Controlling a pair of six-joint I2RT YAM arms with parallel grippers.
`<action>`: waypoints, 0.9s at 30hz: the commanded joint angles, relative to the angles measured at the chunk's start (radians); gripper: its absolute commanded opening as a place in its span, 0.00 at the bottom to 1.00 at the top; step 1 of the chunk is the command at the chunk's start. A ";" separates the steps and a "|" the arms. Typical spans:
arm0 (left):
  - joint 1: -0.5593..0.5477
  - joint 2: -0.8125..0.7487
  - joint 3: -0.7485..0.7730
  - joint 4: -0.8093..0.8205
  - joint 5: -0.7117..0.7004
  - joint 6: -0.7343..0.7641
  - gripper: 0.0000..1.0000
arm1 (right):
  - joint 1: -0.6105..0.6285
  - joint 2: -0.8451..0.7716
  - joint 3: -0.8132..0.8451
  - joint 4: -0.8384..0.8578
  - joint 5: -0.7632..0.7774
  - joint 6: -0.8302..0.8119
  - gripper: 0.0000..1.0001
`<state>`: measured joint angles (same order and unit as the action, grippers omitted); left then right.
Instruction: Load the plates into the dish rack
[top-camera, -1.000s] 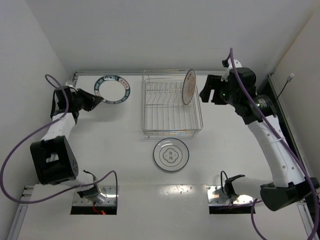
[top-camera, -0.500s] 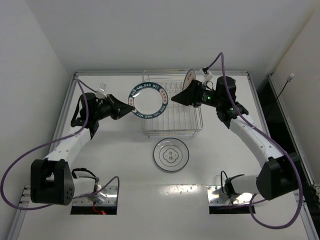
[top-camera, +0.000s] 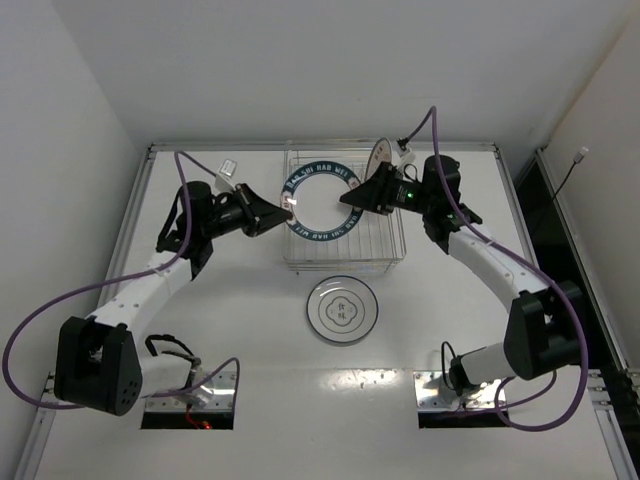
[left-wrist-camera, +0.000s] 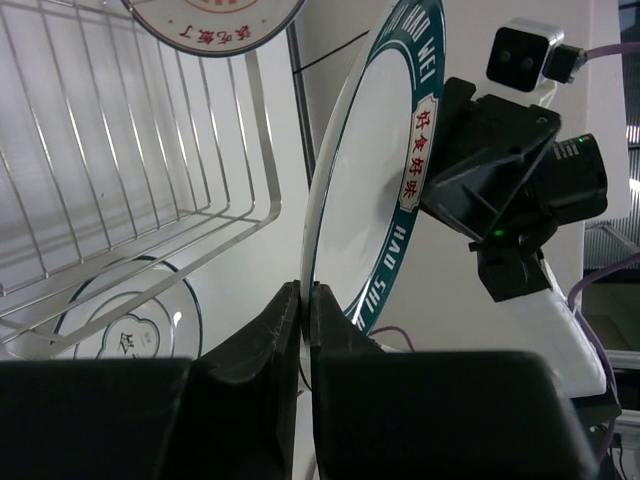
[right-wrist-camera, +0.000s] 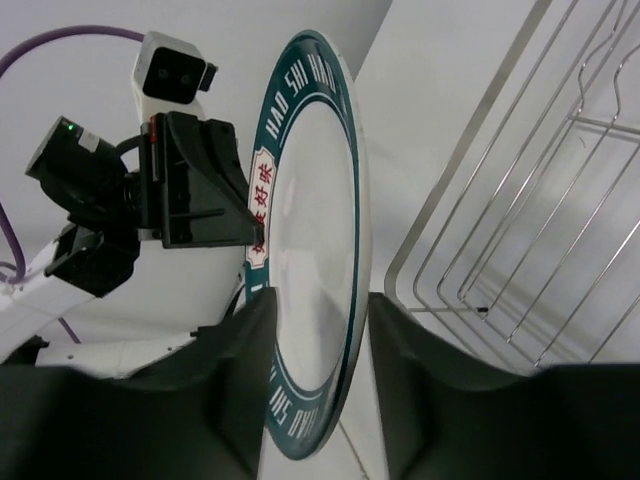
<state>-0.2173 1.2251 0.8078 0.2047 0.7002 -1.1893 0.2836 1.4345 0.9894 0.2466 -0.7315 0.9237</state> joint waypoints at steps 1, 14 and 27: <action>-0.016 -0.003 0.065 0.101 0.005 -0.023 0.00 | -0.003 0.000 -0.001 0.092 -0.023 0.006 0.31; 0.032 0.037 0.198 -0.503 -0.197 0.328 0.78 | 0.018 0.019 0.389 -0.569 0.757 -0.264 0.00; 0.064 0.037 0.179 -0.585 -0.206 0.382 0.78 | 0.147 0.474 0.900 -0.827 1.488 -0.535 0.00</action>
<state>-0.1665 1.2686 0.9733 -0.3523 0.4992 -0.8371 0.4191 1.8622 1.8320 -0.5308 0.5713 0.4873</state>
